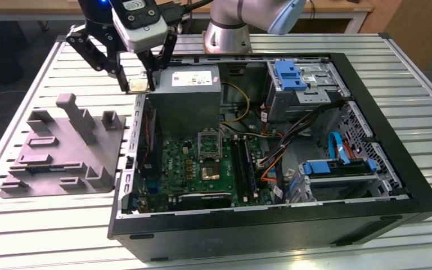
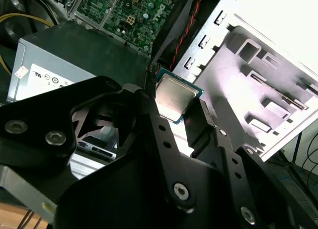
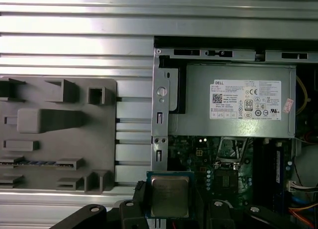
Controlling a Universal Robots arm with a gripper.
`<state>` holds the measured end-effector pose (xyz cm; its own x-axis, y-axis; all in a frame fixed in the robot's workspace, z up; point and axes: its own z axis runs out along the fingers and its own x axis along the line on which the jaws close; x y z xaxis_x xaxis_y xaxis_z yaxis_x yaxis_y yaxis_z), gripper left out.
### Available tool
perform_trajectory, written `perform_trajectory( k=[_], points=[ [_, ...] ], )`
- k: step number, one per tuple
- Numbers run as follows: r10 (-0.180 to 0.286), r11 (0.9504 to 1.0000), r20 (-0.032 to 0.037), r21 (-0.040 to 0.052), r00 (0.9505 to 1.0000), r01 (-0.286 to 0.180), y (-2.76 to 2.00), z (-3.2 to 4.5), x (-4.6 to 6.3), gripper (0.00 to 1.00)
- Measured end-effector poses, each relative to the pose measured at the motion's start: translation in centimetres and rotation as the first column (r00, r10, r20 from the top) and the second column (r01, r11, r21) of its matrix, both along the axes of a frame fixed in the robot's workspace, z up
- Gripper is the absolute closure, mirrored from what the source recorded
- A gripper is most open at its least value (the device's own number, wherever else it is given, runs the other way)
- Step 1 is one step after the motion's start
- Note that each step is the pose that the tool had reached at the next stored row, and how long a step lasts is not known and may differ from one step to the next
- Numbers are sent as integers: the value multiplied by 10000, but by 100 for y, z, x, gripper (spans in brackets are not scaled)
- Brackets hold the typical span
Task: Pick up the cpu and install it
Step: 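Pick up the cpu and move it towards the insertion slot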
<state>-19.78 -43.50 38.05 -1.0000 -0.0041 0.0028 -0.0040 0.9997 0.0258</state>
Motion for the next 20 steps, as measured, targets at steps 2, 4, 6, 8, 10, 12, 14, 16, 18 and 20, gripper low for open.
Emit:
perform_trajectory(
  k=[2,4,6,8,10,12,14,16,18,20],
  points=[
    [0,10000,0,0,10000,0,0,0,20,53],
    [0,10000,0,0,10000,0,0,0,34,53],
    [0,10000,1,1,10000,0,0,0,47,53],
    [1,10000,1,0,10000,-1,0,0,60,53],
    [0,10000,0,0,10000,0,0,0,73,53],
    [0,10000,0,0,10000,0,0,0,85,53],
    [1,10000,0,0,10000,-1,0,0,95,53],
    [0,10000,0,1,10000,0,0,0,105,53],
    [0,10000,0,0,10000,0,0,0,116,53],
    [0,10000,0,-1,10000,0,0,0,127,53]
  ],
)
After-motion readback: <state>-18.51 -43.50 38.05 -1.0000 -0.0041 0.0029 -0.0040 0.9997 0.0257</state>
